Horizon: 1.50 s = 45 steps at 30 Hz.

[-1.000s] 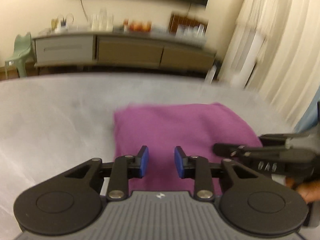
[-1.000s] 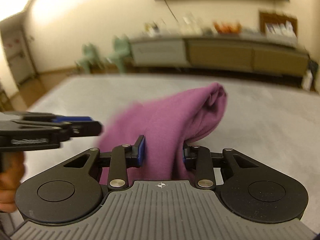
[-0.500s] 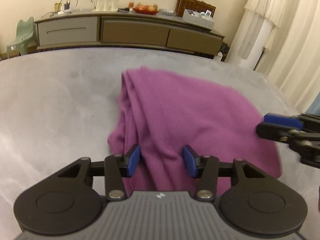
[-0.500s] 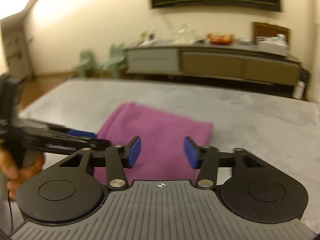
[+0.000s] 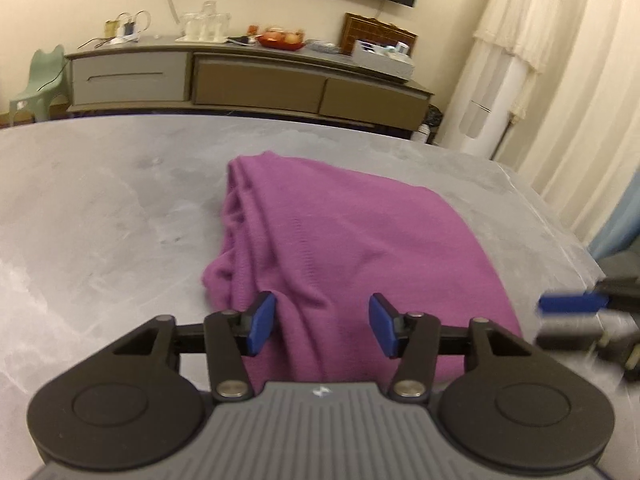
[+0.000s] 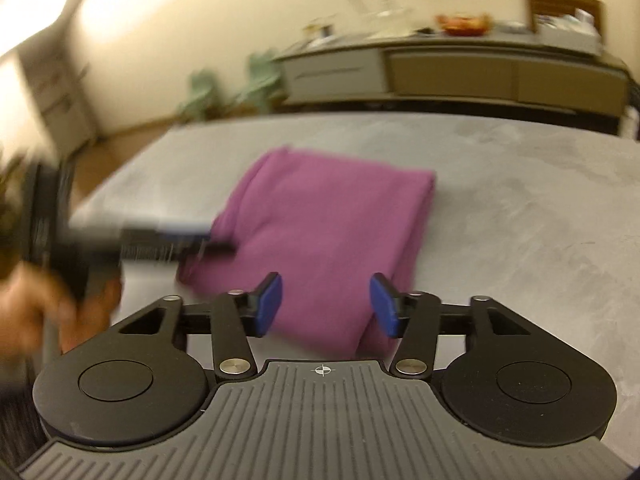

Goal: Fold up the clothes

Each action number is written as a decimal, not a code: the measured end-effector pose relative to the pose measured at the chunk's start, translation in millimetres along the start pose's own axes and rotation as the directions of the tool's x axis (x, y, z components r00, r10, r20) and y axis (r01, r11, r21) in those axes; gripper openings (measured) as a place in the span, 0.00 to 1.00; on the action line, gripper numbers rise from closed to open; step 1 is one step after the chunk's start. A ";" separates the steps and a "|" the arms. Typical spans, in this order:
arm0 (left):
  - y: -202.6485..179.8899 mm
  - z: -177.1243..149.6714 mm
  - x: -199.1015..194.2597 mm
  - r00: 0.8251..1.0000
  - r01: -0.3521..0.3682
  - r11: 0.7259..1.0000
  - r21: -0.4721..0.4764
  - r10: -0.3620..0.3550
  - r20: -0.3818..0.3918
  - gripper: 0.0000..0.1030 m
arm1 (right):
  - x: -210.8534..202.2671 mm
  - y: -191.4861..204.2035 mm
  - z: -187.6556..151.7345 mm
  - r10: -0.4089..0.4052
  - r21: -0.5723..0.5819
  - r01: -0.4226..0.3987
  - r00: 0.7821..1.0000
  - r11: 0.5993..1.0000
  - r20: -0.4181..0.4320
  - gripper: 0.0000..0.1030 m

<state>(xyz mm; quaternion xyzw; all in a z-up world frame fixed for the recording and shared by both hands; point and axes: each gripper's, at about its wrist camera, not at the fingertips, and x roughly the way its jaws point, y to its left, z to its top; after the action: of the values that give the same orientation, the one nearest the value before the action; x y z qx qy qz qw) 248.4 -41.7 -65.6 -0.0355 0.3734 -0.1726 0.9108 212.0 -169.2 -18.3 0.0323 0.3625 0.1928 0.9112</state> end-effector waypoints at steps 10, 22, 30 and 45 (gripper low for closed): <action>-61.7 -30.9 -20.1 0.996 -0.086 0.917 0.389 0.082 0.027 0.58 | 8.9 22.3 -25.5 -0.206 -0.319 0.216 0.976 0.923 0.063 0.51; -39.4 -37.7 7.7 0.991 -0.098 0.925 0.368 0.124 -0.047 0.63 | 37.1 43.5 -19.7 -0.210 -0.464 0.193 0.978 0.864 0.017 0.19; -36.8 -36.0 7.8 0.992 -0.084 0.929 0.361 0.111 -0.054 0.63 | 38.4 47.6 -21.5 -0.275 -0.521 0.242 0.961 0.818 0.014 0.15; -39.5 -39.1 7.2 0.993 -0.087 0.930 0.357 0.110 -0.046 0.64 | -3.7 21.3 -15.4 -0.193 -0.286 0.192 0.981 0.939 0.025 0.31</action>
<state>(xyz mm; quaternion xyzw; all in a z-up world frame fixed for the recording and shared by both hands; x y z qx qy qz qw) 214.8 -78.7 -90.9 0.1535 0.3669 -0.1921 0.8972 192.2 -152.2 -22.9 -0.1361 0.3338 0.1534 0.9201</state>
